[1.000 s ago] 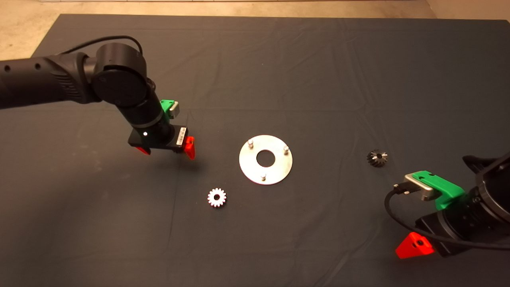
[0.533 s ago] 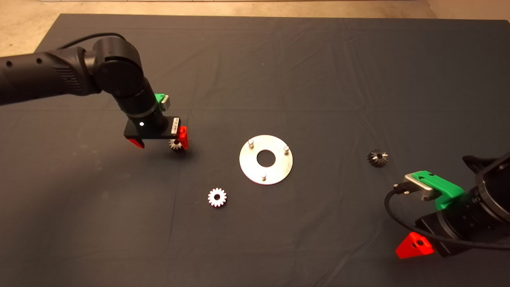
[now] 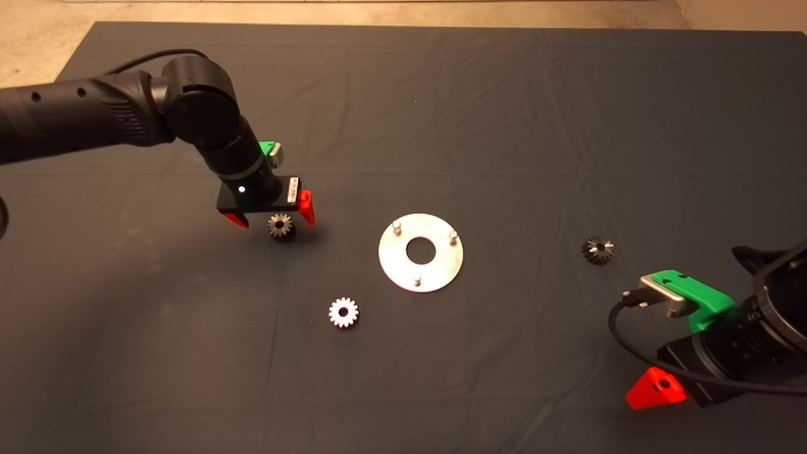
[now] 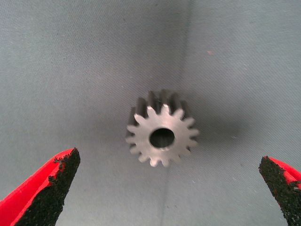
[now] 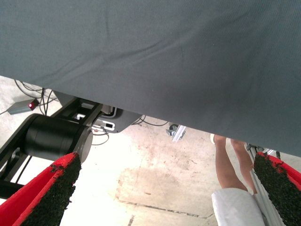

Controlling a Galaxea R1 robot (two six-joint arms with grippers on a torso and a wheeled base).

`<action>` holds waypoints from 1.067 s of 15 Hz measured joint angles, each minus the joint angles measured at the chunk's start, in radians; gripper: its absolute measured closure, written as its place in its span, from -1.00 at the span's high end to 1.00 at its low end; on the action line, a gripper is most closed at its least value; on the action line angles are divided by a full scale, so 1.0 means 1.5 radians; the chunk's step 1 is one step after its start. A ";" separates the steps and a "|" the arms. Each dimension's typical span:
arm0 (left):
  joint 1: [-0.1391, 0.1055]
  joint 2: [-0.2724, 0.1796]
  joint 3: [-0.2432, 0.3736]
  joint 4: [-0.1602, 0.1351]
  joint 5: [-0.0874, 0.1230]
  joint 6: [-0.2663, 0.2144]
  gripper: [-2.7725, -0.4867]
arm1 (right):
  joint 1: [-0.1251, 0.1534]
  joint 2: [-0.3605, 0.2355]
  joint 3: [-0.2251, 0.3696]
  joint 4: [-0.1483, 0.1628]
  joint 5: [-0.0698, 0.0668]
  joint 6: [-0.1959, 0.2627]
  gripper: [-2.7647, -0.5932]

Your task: Install three planetary gears onto the carrier pins

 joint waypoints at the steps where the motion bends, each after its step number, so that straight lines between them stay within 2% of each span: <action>1: 0.005 0.003 -0.009 0.000 0.000 0.009 0.99 | 0.000 0.000 0.000 0.000 0.000 0.000 0.97; 3: 0.019 0.003 -0.017 0.000 -0.004 0.012 0.99 | 0.000 0.002 0.000 0.000 0.000 0.000 0.97; 5: 0.025 0.004 -0.021 0.000 -0.006 0.013 0.99 | 0.000 0.002 0.000 0.000 0.000 0.000 0.97; 12: 0.033 0.008 -0.042 0.000 -0.017 0.058 0.99 | 0.000 0.002 0.000 0.000 0.000 0.000 0.97; 14: 0.033 0.009 -0.042 0.000 -0.022 0.069 0.91 | 0.000 0.002 0.000 0.000 0.000 0.000 0.97; 16: 0.033 0.009 -0.042 -0.001 -0.023 0.094 0.90 | 0.000 0.002 0.000 0.000 0.000 0.000 0.97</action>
